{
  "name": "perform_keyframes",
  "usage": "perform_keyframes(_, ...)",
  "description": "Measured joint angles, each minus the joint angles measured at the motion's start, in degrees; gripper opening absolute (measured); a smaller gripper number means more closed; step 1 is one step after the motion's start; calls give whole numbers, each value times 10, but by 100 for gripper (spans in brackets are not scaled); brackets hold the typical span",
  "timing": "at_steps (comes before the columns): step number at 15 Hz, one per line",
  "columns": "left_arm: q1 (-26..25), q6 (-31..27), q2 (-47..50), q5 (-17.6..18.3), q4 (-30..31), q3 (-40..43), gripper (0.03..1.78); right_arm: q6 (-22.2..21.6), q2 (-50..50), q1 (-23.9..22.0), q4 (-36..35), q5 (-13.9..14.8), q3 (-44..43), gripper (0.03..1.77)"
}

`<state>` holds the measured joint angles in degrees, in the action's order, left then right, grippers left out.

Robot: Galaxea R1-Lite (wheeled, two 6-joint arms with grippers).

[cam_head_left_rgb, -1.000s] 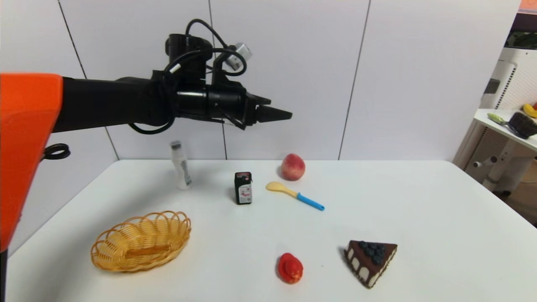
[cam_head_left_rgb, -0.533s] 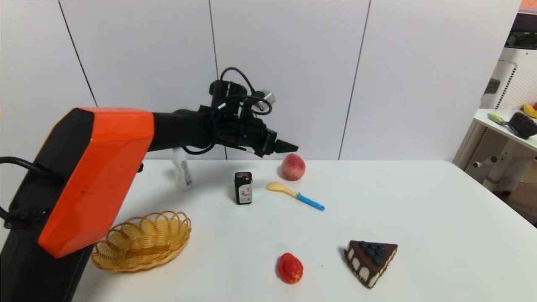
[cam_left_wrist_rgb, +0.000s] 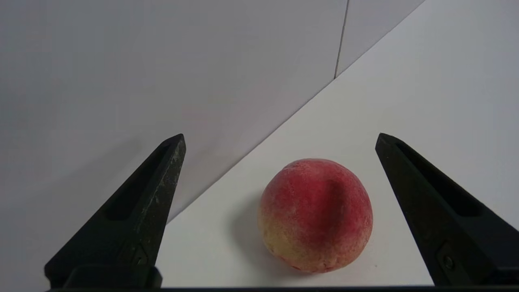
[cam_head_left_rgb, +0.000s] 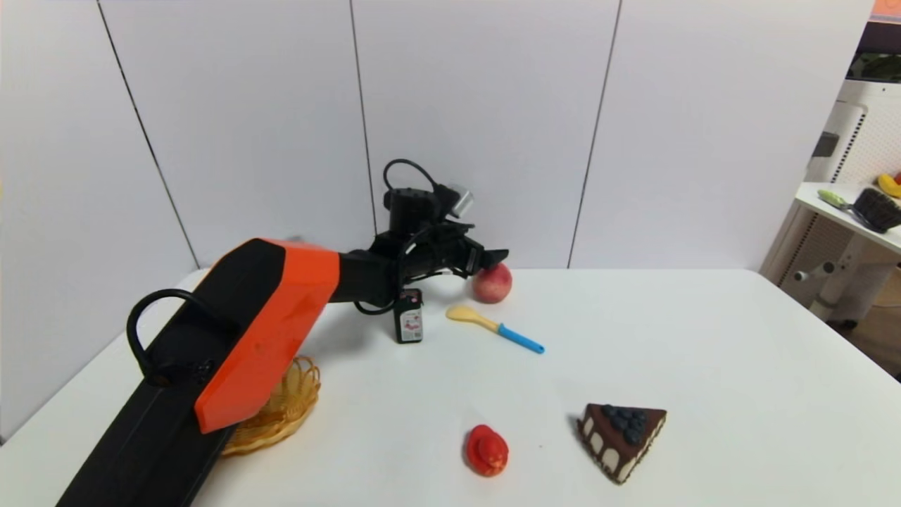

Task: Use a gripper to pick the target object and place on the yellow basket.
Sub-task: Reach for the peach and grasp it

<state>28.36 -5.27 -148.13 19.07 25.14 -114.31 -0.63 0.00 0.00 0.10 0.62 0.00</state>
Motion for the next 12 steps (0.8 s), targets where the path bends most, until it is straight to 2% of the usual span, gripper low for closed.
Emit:
perform_keyframes(5,10,9,-14,0,0,0,169,0,0,0,0,0,0,170)
perform_keyframes(12,17,49,-20,1,1,0,169,0,0,0,0,0,0,170)
